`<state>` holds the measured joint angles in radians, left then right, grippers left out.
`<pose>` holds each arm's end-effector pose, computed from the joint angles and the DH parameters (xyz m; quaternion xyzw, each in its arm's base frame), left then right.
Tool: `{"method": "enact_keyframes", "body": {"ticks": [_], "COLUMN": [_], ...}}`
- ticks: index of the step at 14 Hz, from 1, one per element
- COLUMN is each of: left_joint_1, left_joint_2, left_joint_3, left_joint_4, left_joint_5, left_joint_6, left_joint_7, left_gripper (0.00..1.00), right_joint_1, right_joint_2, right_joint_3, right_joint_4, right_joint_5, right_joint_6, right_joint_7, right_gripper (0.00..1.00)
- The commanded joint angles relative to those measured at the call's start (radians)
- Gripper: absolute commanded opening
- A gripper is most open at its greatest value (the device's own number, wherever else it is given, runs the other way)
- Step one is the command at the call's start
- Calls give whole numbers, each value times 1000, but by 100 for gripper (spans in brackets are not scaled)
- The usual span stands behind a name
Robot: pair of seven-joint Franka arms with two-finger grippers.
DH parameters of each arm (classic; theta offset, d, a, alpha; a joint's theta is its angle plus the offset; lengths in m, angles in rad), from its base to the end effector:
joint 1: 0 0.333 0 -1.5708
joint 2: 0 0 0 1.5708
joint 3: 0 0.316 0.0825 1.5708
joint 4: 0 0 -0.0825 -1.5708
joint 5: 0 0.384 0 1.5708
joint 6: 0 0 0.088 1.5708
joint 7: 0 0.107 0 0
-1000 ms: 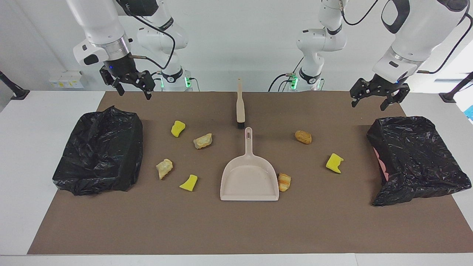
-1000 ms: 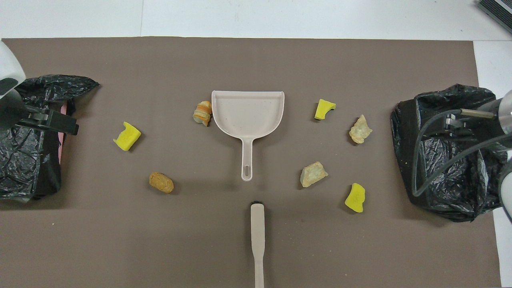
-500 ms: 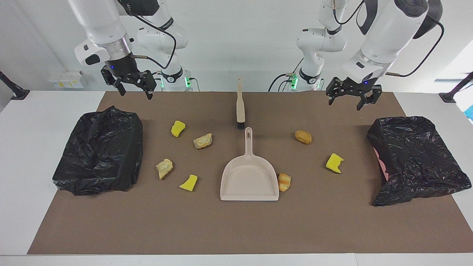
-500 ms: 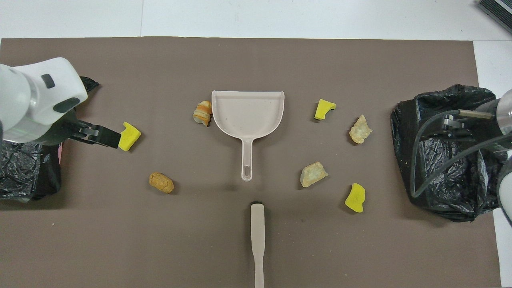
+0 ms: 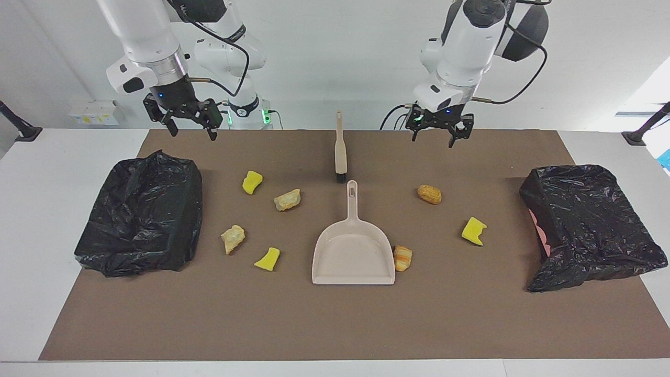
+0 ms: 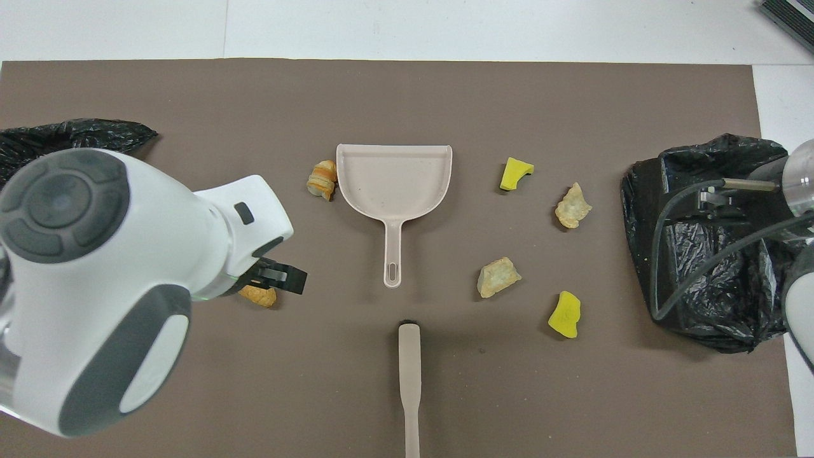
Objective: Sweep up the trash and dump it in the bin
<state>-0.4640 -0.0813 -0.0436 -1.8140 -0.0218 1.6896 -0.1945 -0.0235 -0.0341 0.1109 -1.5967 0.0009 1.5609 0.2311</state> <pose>0.4637 -0.2611 0.5635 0.9878 -0.1543 -0.0234 0.0010 0.5407 0.0486 0.6300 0.9974 -0.0718 -0.0007 0.0016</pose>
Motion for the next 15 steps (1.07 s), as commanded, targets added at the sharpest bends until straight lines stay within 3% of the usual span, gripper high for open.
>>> {"method": "enact_keyframes", "body": {"ticks": [1, 5, 10, 15], "left_joint_1": [-100, -258, -474, -622], "left_joint_2": [-81, -103, -71, -28], "left_joint_3": [18, 18, 19, 18], "left_joint_4": [-140, -296, -519, -626], "left_joint_5": [3, 2, 3, 2], "left_joint_6": [76, 195, 500, 666], "left_joint_7": [-81, -260, -520, -661], "left_gripper": [100, 100, 100, 100], "right_joint_1": [22, 123, 249, 359], "right_joint_2": [74, 178, 327, 447], "right_joint_3": [12, 12, 12, 12], "right_joint_4": [66, 136, 198, 202], "right_joint_5": [13, 2, -2, -1], "right_joint_6": [10, 42, 137, 277], "right_joint_7": [11, 114, 279, 387], "right_gripper": [100, 100, 100, 100]}}
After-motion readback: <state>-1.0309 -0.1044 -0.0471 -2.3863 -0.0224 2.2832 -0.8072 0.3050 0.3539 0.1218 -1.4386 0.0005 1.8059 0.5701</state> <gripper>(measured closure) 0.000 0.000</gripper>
